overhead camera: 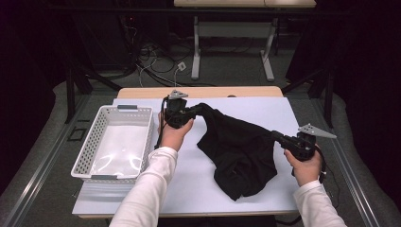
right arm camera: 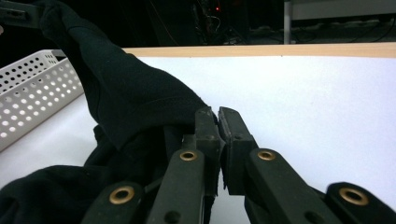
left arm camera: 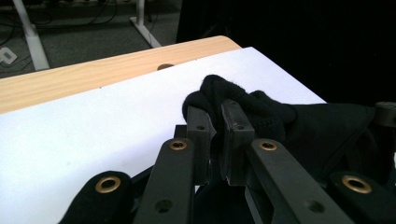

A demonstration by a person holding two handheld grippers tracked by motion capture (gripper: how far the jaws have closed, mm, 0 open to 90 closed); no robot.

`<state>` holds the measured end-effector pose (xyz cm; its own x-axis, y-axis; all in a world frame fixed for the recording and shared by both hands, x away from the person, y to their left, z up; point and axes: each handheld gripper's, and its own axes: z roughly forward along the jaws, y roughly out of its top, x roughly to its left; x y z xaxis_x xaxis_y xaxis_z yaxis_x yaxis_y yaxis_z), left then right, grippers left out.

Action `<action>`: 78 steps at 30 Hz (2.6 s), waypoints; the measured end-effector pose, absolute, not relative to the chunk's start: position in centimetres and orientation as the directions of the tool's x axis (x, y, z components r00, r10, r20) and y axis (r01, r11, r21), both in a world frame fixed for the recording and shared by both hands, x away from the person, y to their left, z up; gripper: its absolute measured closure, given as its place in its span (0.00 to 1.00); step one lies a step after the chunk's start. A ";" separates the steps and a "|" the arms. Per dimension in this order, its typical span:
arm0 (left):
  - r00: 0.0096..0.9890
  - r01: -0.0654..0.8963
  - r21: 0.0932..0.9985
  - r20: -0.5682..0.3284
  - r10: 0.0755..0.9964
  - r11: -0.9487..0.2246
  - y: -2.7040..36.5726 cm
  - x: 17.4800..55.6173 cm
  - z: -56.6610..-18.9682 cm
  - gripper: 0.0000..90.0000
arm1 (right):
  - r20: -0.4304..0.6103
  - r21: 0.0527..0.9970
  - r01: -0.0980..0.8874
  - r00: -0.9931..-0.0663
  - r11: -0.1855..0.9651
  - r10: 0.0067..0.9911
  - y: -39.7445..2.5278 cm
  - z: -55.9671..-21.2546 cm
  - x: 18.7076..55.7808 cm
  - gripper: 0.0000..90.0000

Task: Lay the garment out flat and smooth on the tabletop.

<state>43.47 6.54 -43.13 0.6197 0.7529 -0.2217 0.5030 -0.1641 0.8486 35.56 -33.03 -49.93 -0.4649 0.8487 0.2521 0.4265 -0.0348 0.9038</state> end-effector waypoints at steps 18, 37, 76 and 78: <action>0.585 0.551 0.819 -0.243 0.774 -0.159 4.8 44.0 -46.5 0.68 | 0.245 0.889 0.458 -0.419 -0.029 0.874 -33.6 -51.2 36.5 0.77; 0.545 0.545 0.829 -0.237 0.804 -0.125 7.3 41.9 -49.4 0.38 | 0.116 0.902 0.396 -0.605 0.172 0.788 -28.3 -50.1 36.9 0.58; 0.574 0.531 0.839 -0.254 0.778 -0.118 8.6 39.1 -50.2 0.32 | 0.086 0.679 0.520 -0.757 0.518 0.648 -18.4 -51.2 41.8 0.95; 0.576 0.531 0.839 -0.251 0.778 -0.122 8.5 39.1 -50.3 0.32 | 0.081 0.687 0.514 -0.756 0.513 0.649 -18.5 -51.1 41.7 0.97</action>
<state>39.14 8.52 -50.33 0.5763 0.7777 -0.2513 0.5308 -0.1223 0.8386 41.72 -18.47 -51.12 -0.7562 0.6492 0.0814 0.5143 0.5129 0.6873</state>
